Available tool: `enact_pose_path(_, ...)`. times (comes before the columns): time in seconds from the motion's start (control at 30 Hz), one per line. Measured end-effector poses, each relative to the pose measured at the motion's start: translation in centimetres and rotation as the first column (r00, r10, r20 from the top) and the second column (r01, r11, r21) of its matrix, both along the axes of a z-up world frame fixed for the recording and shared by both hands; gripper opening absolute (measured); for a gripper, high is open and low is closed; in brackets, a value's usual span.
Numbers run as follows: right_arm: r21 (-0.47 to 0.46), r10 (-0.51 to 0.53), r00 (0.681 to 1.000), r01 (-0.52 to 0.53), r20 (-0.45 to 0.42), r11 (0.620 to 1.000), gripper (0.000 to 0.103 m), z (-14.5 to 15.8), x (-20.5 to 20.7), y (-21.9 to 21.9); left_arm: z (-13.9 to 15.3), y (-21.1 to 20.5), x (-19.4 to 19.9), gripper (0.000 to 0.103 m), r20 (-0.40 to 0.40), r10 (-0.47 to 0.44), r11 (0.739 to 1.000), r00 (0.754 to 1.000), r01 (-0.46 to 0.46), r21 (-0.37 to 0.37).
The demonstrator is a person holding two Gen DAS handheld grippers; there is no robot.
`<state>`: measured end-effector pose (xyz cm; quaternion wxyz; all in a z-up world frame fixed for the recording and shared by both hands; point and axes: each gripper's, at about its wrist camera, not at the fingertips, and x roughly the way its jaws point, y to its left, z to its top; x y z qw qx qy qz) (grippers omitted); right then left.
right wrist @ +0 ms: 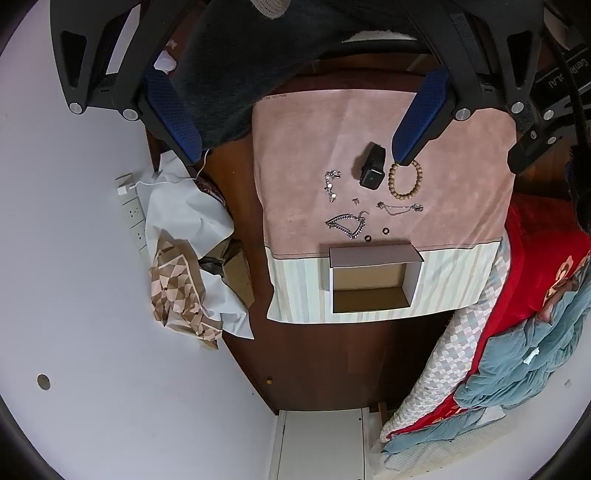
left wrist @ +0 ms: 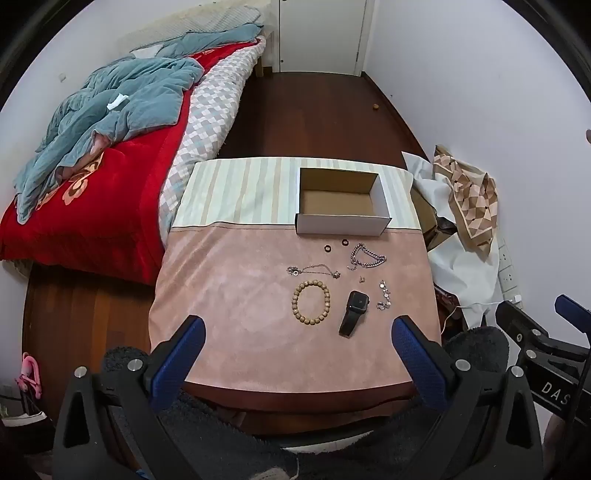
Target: Organize jewelry
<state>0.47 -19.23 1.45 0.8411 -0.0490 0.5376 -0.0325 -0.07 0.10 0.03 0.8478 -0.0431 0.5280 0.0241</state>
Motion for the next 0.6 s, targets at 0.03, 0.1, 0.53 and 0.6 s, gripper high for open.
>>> enact_pose_path(0.03, 0.0, 0.0, 1.0, 0.0, 0.0, 1.0, 0.103, 0.0, 0.0, 0.0, 0.02, 0.04, -0.03, 0.103, 0.001, 0.001, 1.0, 1.0, -0.001, 0.004)
enact_pose_path(0.1, -0.006, 0.0, 1.0, 0.0, -0.006, 1.0, 0.103, -0.01, -0.01, 0.04, 0.03, 0.01, 0.0, 0.103, -0.003, 0.003, 1.0, 1.0, -0.002, 0.009)
enact_pose_path(0.53, -0.001, 0.0, 1.0, 0.0, -0.003, 1.0, 0.103, 0.08, -0.24, 0.1, 0.11, -0.27, -0.02, 0.103, -0.004, 0.001, 1.0, 1.0, -0.001, 0.015)
enact_pose_path(0.6, -0.002, 0.0, 1.0, 0.0, -0.003, 1.0, 0.103, 0.1, -0.28, 0.11, 0.28, -0.4, -0.03, 0.103, -0.004, 0.003, 1.0, 1.0, -0.003, 0.016)
